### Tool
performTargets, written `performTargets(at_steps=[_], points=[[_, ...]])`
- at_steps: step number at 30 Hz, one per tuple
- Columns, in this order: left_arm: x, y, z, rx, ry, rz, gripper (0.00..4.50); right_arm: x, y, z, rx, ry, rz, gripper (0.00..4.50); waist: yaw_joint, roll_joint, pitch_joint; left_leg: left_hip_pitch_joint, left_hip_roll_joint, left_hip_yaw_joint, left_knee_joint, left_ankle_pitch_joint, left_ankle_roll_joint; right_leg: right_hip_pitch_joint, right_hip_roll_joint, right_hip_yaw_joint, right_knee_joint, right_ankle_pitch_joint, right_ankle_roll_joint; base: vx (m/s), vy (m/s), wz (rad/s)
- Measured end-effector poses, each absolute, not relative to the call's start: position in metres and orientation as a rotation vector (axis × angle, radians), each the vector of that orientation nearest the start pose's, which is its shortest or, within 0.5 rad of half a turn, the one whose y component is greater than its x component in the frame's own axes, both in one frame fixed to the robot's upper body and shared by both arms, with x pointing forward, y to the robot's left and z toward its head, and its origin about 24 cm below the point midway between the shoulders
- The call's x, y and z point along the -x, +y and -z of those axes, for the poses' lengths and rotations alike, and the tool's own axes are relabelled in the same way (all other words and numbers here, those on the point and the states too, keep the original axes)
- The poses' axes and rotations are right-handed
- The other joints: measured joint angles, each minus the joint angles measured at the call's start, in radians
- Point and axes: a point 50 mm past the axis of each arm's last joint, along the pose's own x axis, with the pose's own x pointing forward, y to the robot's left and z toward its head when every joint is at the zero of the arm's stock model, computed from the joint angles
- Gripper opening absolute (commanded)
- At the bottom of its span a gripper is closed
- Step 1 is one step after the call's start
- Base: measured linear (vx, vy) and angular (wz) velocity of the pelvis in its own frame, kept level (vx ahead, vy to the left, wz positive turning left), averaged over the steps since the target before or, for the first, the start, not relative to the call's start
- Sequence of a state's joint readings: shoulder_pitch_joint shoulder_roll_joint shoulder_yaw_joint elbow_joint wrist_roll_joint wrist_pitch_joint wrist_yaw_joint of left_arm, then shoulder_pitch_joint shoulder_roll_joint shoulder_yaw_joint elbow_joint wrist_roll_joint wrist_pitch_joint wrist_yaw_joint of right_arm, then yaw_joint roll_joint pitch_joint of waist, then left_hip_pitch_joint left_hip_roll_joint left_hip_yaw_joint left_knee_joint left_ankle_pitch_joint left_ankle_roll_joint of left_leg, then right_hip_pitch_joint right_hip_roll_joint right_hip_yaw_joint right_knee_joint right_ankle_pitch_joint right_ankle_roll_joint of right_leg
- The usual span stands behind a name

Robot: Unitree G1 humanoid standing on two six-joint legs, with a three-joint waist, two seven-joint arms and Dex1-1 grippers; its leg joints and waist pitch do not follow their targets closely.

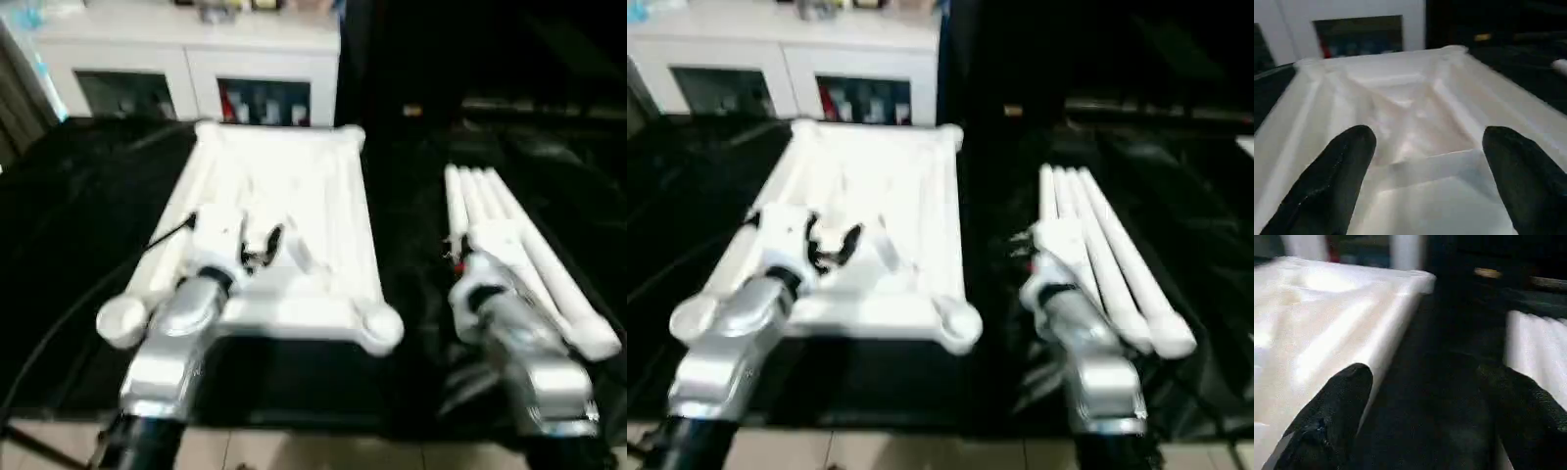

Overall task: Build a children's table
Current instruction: Move to table, then move table base

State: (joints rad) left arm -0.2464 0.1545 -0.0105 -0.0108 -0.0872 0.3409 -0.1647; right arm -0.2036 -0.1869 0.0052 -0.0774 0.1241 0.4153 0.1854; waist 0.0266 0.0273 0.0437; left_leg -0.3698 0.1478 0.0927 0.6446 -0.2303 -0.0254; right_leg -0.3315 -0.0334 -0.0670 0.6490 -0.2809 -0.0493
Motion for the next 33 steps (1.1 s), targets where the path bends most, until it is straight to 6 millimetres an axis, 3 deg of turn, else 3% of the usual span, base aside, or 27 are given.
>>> performTargets(at_steps=[2,3,4,7,11,12,14,16,21,24,33], points=[[-0.298,0.152,-0.08,-0.066,0.088,0.227,4.06,-0.288,-0.161,-0.078,0.053,0.14,-0.262,3.88,-0.005,-0.005,-0.003,0.001,-0.01,0.004,0.0,-0.003,0.006,-0.005,-0.015,0.005,0.009,-0.006,0.024,0.086,0.013,0.07],[-0.297,0.149,-0.081,-0.053,0.08,0.264,4.06,-0.288,-0.166,-0.08,0.04,0.138,-0.285,3.88,0.006,-0.008,-0.005,-0.014,-0.014,0.01,0.001,-0.001,0.012,-0.007,-0.02,0.008,0.014,-0.001,0.049,0.084,-0.001,0.06],[-0.297,0.144,-0.083,-0.041,0.07,0.319,4.06,-0.287,-0.171,-0.081,0.036,0.137,-0.307,3.88,0.012,-0.007,-0.005,-0.022,-0.014,0.011,-0.001,0.001,0.013,-0.016,-0.02,0.008,0.016,-0.001,0.05,0.053,-0.025,0.02],[-0.289,0.125,-0.084,-0.055,0.054,0.599,4.06,-0.284,-0.178,-0.088,0.058,0.143,-0.456,3.88,0.027,-0.006,-0.006,-0.031,-0.014,0.012,-0.006,0.011,-0.003,-0.032,-0.02,0.007,0.02,0.003,0.055,0.0,0.0,0.0],[-0.282,0.132,-0.087,-0.126,0.075,0.854,4.06,-0.277,-0.174,-0.101,0.077,0.12,-0.66,3.88,0.034,0.002,-0.005,-0.029,-0.007,0.018,-0.007,0.015,-0.007,-0.032,-0.02,0.005,0.015,0.006,0.044,-0.014,0.002,0.01],[-0.281,0.133,-0.088,-0.149,0.098,0.924,4.06,-0.276,-0.174,-0.103,0.087,0.119,-0.697,3.88,0.036,0.01,-0.003,-0.029,-0.005,0.022,-0.006,0.016,-0.008,-0.03,-0.021,0.004,0.014,0.008,0.043,-0.055,0.007,0.03],[-0.278,0.134,-0.089,-0.203,0.146,1.059,4.06,-0.276,-0.176,-0.108,0.113,0.122,-0.751,3.88,0.036,0.023,0.002,-0.025,0.0,0.036,-0.007,0.022,-0.007,-0.027,-0.026,0.005,0.014,0.012,0.043,-0.07,0.025,0.04],[-0.276,0.133,-0.089,-0.249,0.21,1.202,4.06,-0.275,-0.178,-0.111,0.132,0.132,-0.811,3.88,0.037,0.032,0.007,-0.013,0.005,0.05,-0.008,0.025,-0.005,-0.017,-0.029,0.006,0.014,0.014,0.041,-0.067,0.027,0.03],[-0.283,0.13,-0.081,-0.378,0.303,1.379,3.71,-0.268,-0.179,-0.112,0.193,0.187,-0.962,3.88,0.034,0.033,0.009,-0.002,0.006,0.063,-0.013,0.025,-0.005,-0.011,-0.03,0.015,0.012,0.017,0.042,0.0,0.0,0.0],[-0.288,0.128,-0.075,-0.414,0.363,1.43,3.4,-0.264,-0.177,-0.108,0.209,0.232,-1.032,3.88,0.029,0.032,0.009,-0.003,0.007,0.065,-0.016,0.031,-0.003,-0.015,-0.029,0.017,0.012,0.02,0.042,0.0,0.0,0.0],[-0.303,0.107,-0.058,-0.486,0.445,1.496,2.54,-0.255,-0.185,-0.102,0.278,0.361,-1.139,3.88,0.037,0.035,0.007,-0.011,0.008,0.067,-0.025,0.033,0.005,-0.02,-0.028,0.015,-0.003,0.02,0.043,0.0,0.0,0.0]])
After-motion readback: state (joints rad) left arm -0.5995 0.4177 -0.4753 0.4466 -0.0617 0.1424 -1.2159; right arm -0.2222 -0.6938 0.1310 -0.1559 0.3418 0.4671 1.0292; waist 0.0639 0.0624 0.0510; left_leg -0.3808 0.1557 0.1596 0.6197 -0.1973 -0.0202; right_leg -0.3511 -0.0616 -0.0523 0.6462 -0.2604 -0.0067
